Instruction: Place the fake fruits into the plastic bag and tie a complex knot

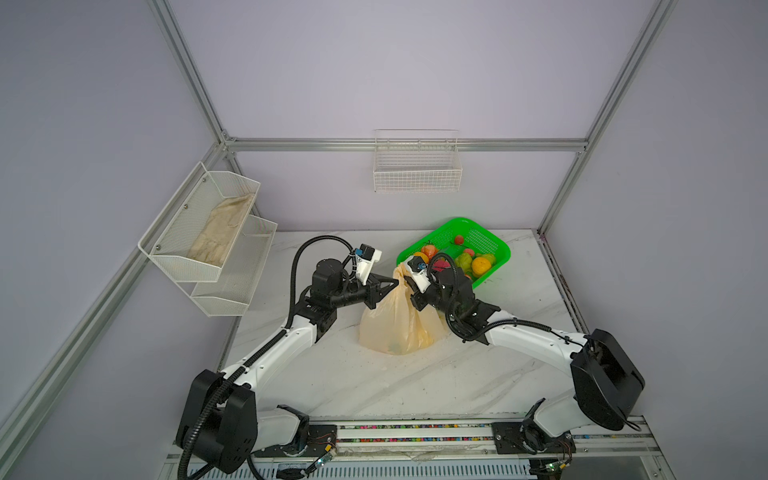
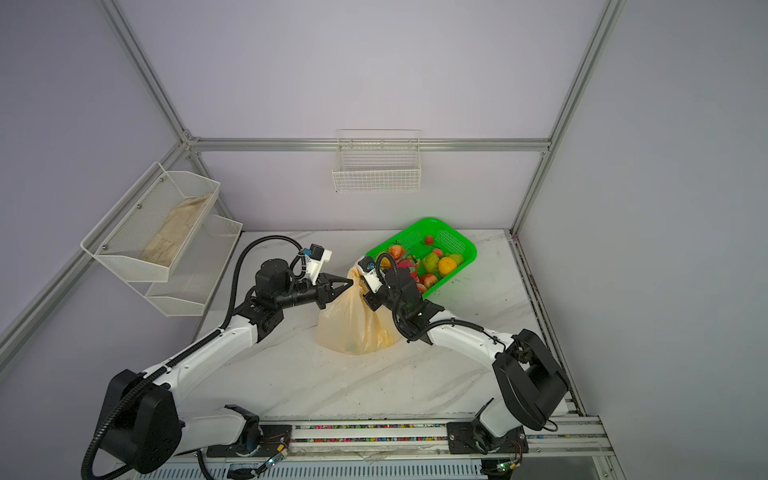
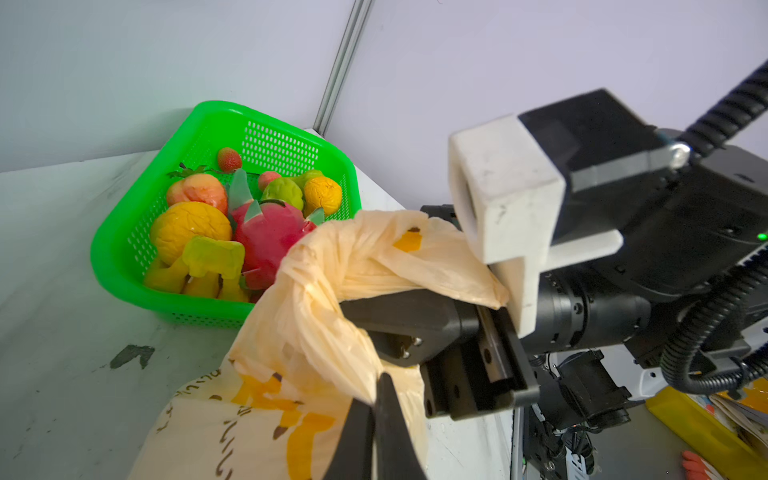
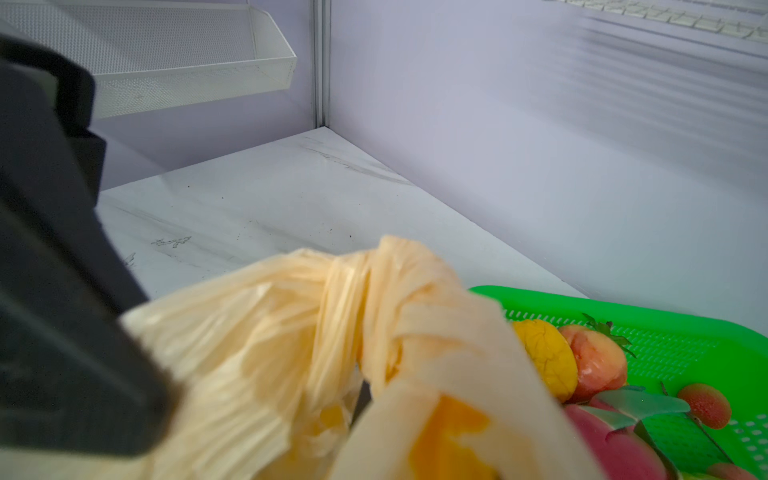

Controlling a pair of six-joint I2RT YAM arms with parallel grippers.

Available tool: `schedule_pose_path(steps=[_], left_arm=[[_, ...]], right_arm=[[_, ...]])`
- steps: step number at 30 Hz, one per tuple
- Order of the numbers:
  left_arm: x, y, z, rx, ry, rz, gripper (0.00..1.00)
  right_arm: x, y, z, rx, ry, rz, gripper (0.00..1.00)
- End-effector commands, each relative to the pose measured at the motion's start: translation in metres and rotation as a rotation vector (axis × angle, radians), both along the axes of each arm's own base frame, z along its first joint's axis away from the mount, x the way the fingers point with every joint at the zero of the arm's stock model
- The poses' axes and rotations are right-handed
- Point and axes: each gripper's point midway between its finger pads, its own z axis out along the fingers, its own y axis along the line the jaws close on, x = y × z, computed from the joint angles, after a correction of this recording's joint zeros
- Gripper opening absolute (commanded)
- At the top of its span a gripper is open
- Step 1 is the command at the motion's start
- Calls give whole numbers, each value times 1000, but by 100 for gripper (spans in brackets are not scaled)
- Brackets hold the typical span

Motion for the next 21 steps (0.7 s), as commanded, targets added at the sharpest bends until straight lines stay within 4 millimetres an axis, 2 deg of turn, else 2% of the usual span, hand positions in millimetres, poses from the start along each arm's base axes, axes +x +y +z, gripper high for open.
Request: schedule_pose_path(steps=[1, 5, 12, 14, 17, 21], left_arm=[[-7, -14, 13, -34, -53, -41, 0], [-4, -23, -3, -19, -38, -29, 0], [-2, -22, -17, -23, -62, -1, 1], [-4, -21, -19, -27, -78, 0, 9], [-7, -20, -22, -37, -90, -7, 14], [-13, -20, -18, -69, -92, -46, 30]], right_arm=[[10, 5, 30, 147, -14, -56, 0], [0, 18, 37, 264, 20, 31, 0], [-8, 18, 54, 409, 43, 160, 0], [-7, 14, 57, 457, 59, 207, 0], [-9, 12, 56, 494, 71, 265, 0], [-9, 8, 51, 504, 66, 301, 0]])
